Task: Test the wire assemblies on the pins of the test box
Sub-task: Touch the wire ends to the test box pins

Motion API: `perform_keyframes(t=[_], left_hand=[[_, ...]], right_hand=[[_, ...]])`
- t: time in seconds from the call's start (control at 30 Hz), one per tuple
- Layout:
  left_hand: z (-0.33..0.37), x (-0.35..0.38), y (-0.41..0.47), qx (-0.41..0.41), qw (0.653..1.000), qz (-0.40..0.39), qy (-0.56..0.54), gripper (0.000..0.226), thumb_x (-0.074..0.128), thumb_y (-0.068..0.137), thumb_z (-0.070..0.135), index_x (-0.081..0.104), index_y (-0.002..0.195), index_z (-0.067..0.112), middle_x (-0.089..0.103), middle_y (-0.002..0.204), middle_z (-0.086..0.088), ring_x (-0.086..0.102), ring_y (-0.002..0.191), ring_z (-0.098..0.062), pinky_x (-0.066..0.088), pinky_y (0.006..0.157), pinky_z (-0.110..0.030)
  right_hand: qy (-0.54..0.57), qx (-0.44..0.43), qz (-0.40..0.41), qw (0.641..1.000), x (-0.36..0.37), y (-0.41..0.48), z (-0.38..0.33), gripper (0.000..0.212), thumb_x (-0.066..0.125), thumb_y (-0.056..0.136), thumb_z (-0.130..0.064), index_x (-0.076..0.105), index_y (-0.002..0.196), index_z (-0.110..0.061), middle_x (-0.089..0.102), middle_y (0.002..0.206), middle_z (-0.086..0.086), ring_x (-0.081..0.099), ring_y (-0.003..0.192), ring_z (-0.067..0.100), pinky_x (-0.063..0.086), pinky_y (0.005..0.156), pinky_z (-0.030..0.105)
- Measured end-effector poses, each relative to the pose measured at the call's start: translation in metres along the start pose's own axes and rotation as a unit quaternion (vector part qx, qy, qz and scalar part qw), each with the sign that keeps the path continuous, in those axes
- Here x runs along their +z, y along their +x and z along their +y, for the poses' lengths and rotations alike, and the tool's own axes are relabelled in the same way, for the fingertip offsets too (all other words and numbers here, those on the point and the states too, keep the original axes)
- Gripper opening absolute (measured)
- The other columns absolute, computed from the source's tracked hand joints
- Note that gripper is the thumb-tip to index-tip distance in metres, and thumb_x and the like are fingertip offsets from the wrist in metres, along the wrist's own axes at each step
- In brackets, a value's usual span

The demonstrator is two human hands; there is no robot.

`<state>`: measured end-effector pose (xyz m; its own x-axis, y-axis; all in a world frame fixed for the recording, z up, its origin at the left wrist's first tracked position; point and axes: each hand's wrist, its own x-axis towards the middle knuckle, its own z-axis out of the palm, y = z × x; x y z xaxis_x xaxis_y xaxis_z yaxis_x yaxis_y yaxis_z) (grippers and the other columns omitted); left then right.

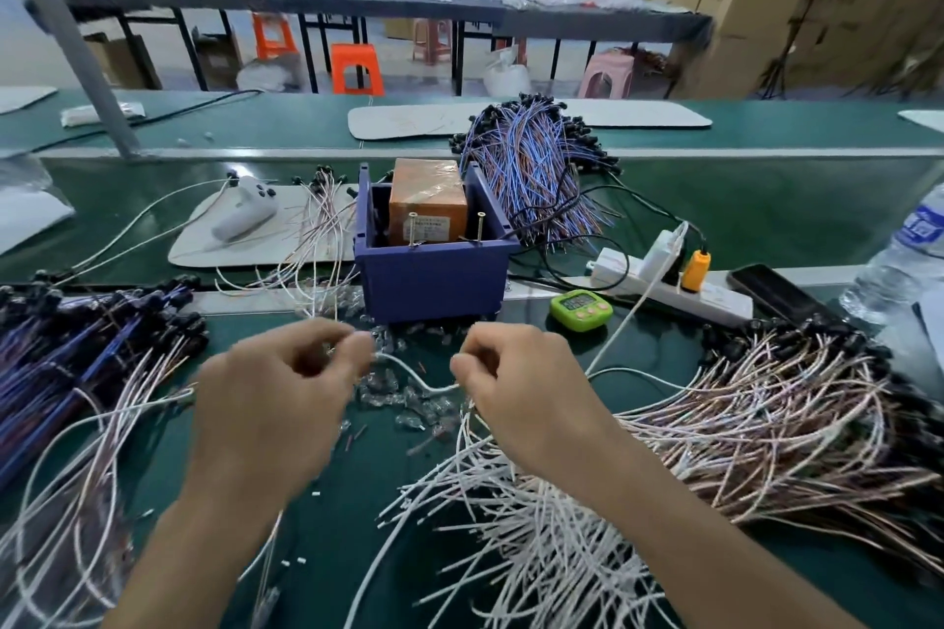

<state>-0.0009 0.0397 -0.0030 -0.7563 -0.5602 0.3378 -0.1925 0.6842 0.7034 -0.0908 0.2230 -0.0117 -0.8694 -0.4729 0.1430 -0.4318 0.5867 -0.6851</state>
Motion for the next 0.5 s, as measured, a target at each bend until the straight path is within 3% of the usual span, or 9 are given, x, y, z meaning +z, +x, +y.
perform_keyframes(t=[0.07, 0.1, 0.17, 0.27, 0.33, 0.4, 0.5], left_hand=[[0.022, 0.006, -0.009, 0.068, 0.991, -0.098, -0.061, 0.029, 0.061, 0.077, 0.064, 0.070, 0.104, 0.056, 0.071, 0.093, 0.037, 0.064, 0.094, 0.013, 0.048, 0.083, -0.010], [0.029, 0.010, -0.010, 0.096, 0.984, -0.146, -0.047, 0.035, 0.058, 0.079, 0.065, 0.066, 0.113, 0.058, 0.069, 0.104, 0.039, 0.062, 0.104, 0.013, 0.046, 0.091, -0.011], [0.034, 0.015, -0.007, 0.121, 0.969, -0.214, -0.009, 0.042, 0.059, 0.090, 0.061, 0.050, 0.130, 0.066, 0.066, 0.111, 0.042, 0.063, 0.106, 0.008, 0.051, 0.096, -0.026], [0.035, 0.014, 0.003, 0.120, 0.950, -0.288, -0.019, 0.049, 0.055, 0.089, 0.066, 0.037, 0.134, 0.073, 0.061, 0.106, 0.049, 0.064, 0.099, 0.011, 0.054, 0.093, -0.029], [0.033, 0.016, 0.007, 0.134, 0.942, -0.305, -0.034, 0.046, 0.048, 0.081, 0.074, 0.044, 0.127, 0.076, 0.061, 0.106, 0.050, 0.062, 0.100, 0.016, 0.052, 0.090, -0.024], [0.035, 0.019, 0.010, 0.132, 0.935, -0.323, -0.062, 0.035, 0.055, 0.087, 0.067, 0.056, 0.122, 0.069, 0.065, 0.108, 0.045, 0.062, 0.103, 0.015, 0.052, 0.090, -0.024], [0.036, 0.025, 0.013, 0.104, 0.925, -0.345, -0.119, 0.008, 0.071, 0.094, 0.045, 0.078, 0.096, 0.050, 0.078, 0.092, 0.015, 0.072, 0.086, -0.019, 0.059, 0.085, -0.046]], right_hand=[[-0.031, -0.017, 0.015, 0.999, 0.002, 0.003, -0.008, 0.015, 0.056, 0.099, -0.026, 0.063, 0.086, -0.022, 0.066, 0.071, -0.001, 0.058, 0.065, 0.021, 0.043, 0.060, 0.036], [-0.045, -0.024, 0.020, 0.999, 0.003, 0.004, -0.010, 0.008, 0.057, 0.096, -0.022, 0.062, 0.090, -0.022, 0.067, 0.075, 0.002, 0.058, 0.069, 0.027, 0.043, 0.061, 0.038], [-0.045, -0.027, 0.048, 0.997, 0.001, 0.004, -0.012, 0.006, 0.058, 0.094, -0.017, 0.059, 0.091, -0.021, 0.065, 0.073, 0.002, 0.055, 0.069, 0.029, 0.038, 0.060, 0.038], [-0.007, -0.030, 0.115, 0.993, -0.010, 0.003, -0.008, 0.019, 0.051, 0.104, -0.032, 0.058, 0.090, -0.022, 0.066, 0.072, 0.000, 0.058, 0.068, 0.025, 0.041, 0.061, 0.040], [-0.008, -0.052, 0.122, 0.991, -0.017, 0.000, -0.006, 0.026, 0.048, 0.105, -0.044, 0.056, 0.090, -0.025, 0.065, 0.068, -0.003, 0.058, 0.064, 0.014, 0.042, 0.059, 0.034], [-0.013, -0.076, 0.109, 0.991, -0.024, -0.005, -0.007, 0.030, 0.049, 0.103, -0.053, 0.055, 0.089, -0.028, 0.063, 0.064, -0.007, 0.056, 0.062, 0.006, 0.038, 0.054, 0.022], [-0.019, -0.099, 0.067, 0.993, -0.040, -0.009, -0.008, 0.031, 0.058, 0.095, -0.060, 0.057, 0.088, -0.029, 0.059, 0.062, -0.008, 0.055, 0.062, 0.006, 0.040, 0.055, 0.019]])
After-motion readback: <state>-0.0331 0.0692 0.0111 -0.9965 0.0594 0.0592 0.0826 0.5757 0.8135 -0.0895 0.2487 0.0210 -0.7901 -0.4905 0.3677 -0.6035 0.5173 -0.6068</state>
